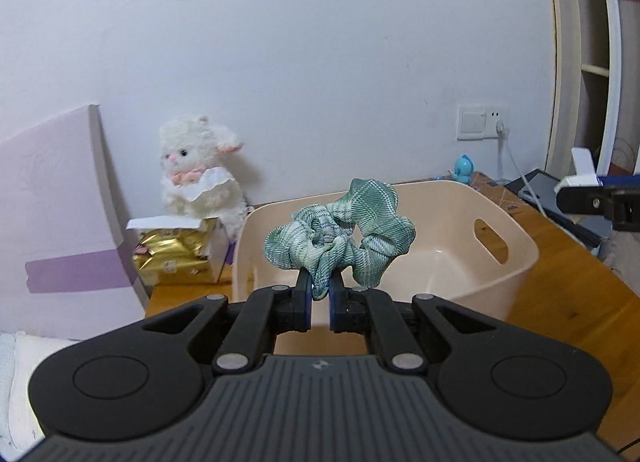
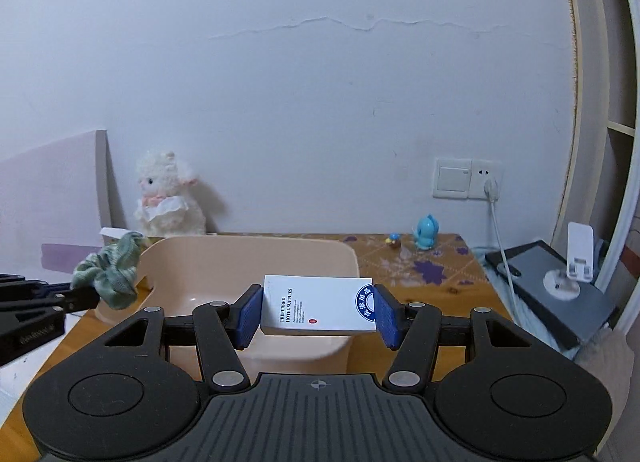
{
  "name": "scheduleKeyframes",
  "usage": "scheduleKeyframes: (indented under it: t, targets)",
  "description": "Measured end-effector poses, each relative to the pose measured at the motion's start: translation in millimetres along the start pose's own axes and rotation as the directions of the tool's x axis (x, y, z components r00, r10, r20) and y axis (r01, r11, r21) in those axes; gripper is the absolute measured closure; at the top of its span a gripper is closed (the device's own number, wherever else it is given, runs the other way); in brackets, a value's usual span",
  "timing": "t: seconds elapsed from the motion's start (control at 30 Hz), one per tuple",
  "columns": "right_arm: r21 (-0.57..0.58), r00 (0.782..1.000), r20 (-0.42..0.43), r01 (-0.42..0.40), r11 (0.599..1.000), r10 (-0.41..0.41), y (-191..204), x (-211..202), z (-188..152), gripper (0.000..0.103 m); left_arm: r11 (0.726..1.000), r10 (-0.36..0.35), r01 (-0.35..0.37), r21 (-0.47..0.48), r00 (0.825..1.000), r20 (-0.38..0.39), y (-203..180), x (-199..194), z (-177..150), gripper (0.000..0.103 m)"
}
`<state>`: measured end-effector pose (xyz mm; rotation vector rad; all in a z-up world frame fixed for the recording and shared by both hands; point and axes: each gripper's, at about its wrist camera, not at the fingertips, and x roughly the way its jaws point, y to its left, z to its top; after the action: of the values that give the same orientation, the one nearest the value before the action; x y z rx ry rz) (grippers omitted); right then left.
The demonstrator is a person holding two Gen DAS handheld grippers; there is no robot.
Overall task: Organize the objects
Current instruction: 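Lift both items over the beige bin and open both grippers to drop them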
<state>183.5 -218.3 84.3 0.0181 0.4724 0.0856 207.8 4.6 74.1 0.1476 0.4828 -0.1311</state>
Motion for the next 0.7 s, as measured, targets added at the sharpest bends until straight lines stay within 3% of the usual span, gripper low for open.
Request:
scheduleKeyframes:
  t: [0.37,0.6,0.7]
  targets:
    - [-0.084,0.99,-0.143,-0.02,0.996,0.008,11,87,-2,0.048,0.998,0.049,-0.043,0.039,0.986,-0.157,-18,99,-6,0.094]
    - [-0.122,0.973,-0.229,-0.04,0.992,0.011,19,118,-13,0.048,0.999,0.05,-0.045,0.029,0.976,-0.213,-13,118,-11,0.092]
    - [-0.12,0.966,-0.257,-0.044,0.992,0.012,19,123,-16,0.048,0.998,0.058,-0.053,0.027,0.974,-0.22,-13,119,-9,0.087]
